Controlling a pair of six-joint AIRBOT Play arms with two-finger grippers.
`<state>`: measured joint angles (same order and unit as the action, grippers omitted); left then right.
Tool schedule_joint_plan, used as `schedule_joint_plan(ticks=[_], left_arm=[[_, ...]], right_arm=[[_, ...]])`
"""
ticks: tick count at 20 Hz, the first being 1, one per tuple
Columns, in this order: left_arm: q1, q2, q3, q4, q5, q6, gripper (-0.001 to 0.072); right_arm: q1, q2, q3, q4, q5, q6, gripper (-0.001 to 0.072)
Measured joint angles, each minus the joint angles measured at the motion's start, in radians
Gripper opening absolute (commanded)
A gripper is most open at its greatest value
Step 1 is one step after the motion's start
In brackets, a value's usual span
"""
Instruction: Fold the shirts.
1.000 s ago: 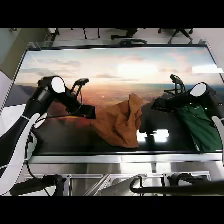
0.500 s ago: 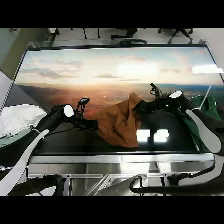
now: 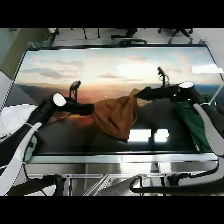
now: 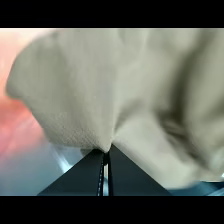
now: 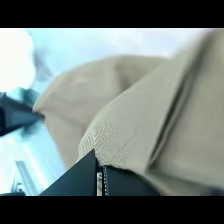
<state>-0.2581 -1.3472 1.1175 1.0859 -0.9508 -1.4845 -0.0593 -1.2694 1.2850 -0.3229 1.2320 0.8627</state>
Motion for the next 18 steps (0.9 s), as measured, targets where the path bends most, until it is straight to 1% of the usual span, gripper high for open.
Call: schedule_joint_plan(ticks=[2, 5, 9, 11, 14, 18], left_arm=[[0.032, 0.084, 0.102, -0.003, -0.050, 0.017, 0.0015], [0.060, 0.220, 0.251, -0.006, -0.105, 0.027, 0.0015], [0.072, 0.393, 0.391, -0.007, -0.155, 0.035, 0.0015], [0.074, 0.453, 0.401, -0.006, -0.171, 0.035, 0.0015], [0.075, 0.501, 0.335, -0.007, -0.176, 0.035, 0.0016], [0.074, 0.438, 0.183, -0.013, -0.150, 0.037, 0.0017]], right_arm=[[-0.050, 0.110, 0.039, 0.007, 0.049, 0.000, 0.0016], [-0.122, 0.301, 0.078, 0.005, 0.084, 0.003, 0.0016], [-0.197, 0.557, 0.101, -0.064, 0.095, -0.013, 0.0017], [-0.211, 0.643, 0.101, -0.123, 0.095, -0.016, 0.0016], [-0.220, 0.695, 0.064, -0.160, 0.107, -0.016, 0.0017], [-0.216, 0.676, -0.111, -0.153, 0.117, -0.036, 0.0016]])
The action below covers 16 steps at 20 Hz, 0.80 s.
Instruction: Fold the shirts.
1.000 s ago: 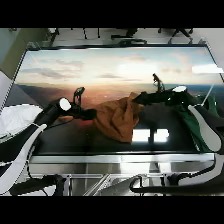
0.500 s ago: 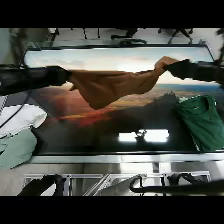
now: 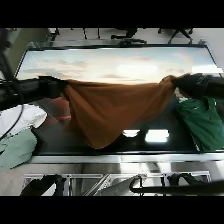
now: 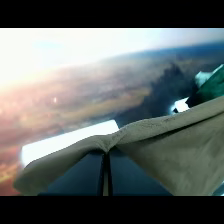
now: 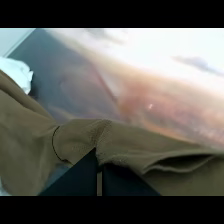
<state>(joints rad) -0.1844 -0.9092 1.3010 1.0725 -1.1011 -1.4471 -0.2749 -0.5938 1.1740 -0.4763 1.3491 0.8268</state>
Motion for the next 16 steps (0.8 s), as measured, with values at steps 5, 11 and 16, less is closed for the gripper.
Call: schedule_joint_plan(ticks=[5, 11, 16], left_arm=[[-0.038, -0.243, -0.159, -0.001, 0.123, 0.019, 0.0681], [0.020, -0.458, -0.099, -0.002, -0.046, 0.026, 0.0679], [0.012, -0.413, -0.255, -0.004, -0.173, 0.025, 0.0679]], right_arm=[[0.056, -0.112, -0.267, 0.004, -0.080, -0.051, 0.0016], [0.074, -0.262, -0.362, 0.006, -0.188, -0.097, 0.0016], [0.074, -0.301, -0.374, -0.006, -0.234, -0.118, 0.0016]])
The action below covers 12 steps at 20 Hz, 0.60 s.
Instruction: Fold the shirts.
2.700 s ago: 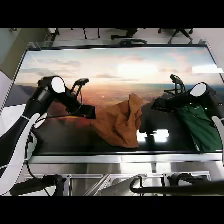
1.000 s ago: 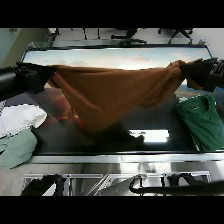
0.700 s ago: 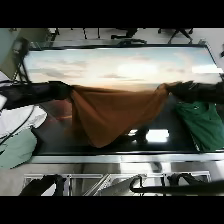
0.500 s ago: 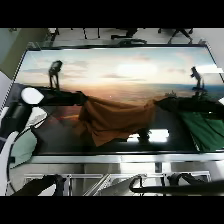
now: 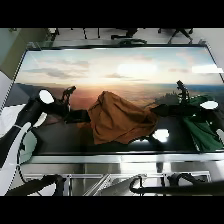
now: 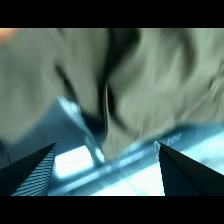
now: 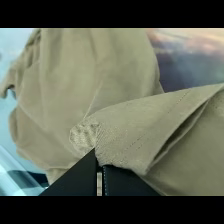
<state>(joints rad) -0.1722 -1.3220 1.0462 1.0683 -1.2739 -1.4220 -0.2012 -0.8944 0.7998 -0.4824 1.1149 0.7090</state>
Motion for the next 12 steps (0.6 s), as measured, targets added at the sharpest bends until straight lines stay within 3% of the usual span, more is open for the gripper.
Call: schedule_joint_plan(ticks=[5, 6, 7, 9, 10, 12], left_arm=[[-0.117, 0.012, -0.228, -0.081, 0.221, 0.010, 0.0678], [-0.137, -0.006, -0.249, -0.103, 0.261, 0.021, 0.0626], [-0.156, -0.027, -0.264, -0.133, 0.298, 0.033, 0.0450], [-0.177, -0.066, -0.275, -0.189, 0.338, 0.066, 0.0251], [-0.182, -0.079, -0.272, -0.209, 0.340, 0.082, 0.0036], [-0.182, -0.089, -0.245, -0.240, 0.296, 0.116, 0.0017]], right_arm=[[0.000, -0.008, -0.002, -0.008, -0.011, -0.006, 0.0017], [0.000, -0.008, -0.002, -0.009, -0.011, -0.006, 0.0017], [0.000, -0.008, -0.002, -0.011, -0.011, -0.006, 0.0016], [0.000, -0.008, -0.002, -0.011, -0.005, -0.006, 0.0016], [0.000, -0.008, -0.002, -0.012, -0.001, -0.006, 0.0016], [-0.002, -0.004, 0.005, -0.014, 0.005, -0.006, 0.0016]])
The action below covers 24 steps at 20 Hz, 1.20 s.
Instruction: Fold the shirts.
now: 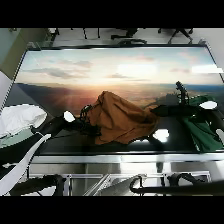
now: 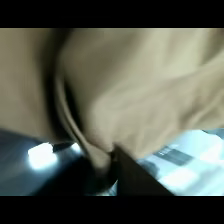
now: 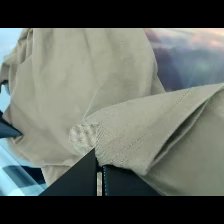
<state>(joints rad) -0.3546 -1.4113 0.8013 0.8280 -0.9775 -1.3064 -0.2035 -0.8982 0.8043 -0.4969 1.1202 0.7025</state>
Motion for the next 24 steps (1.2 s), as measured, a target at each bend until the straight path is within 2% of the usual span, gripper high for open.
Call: schedule_joint_plan(ticks=[5, 9, 16, 21, 24], left_arm=[[0.064, 0.126, 0.174, -0.033, -0.203, 0.023, 0.0016], [0.160, 0.323, 0.436, -0.055, -0.287, -0.021, 0.0016], [0.407, 0.591, 0.988, -0.085, -0.285, -0.051, 0.0016], [0.612, 0.670, 1.177, -0.054, -0.277, -0.055, 0.0015], [0.629, 0.640, 1.194, -0.030, -0.288, -0.055, 0.0016]], right_arm=[[-0.059, 0.039, 0.144, -0.001, 0.064, 0.019, 0.0016], [-0.126, 0.115, 0.439, 0.000, 0.167, 0.071, 0.0016], [-0.154, 0.271, 0.959, -0.027, 0.209, 0.109, 0.0016], [-0.156, 0.337, 1.092, -0.077, 0.175, 0.097, 0.0016], [-0.156, 0.312, 1.110, -0.083, 0.142, 0.074, 0.0016]])
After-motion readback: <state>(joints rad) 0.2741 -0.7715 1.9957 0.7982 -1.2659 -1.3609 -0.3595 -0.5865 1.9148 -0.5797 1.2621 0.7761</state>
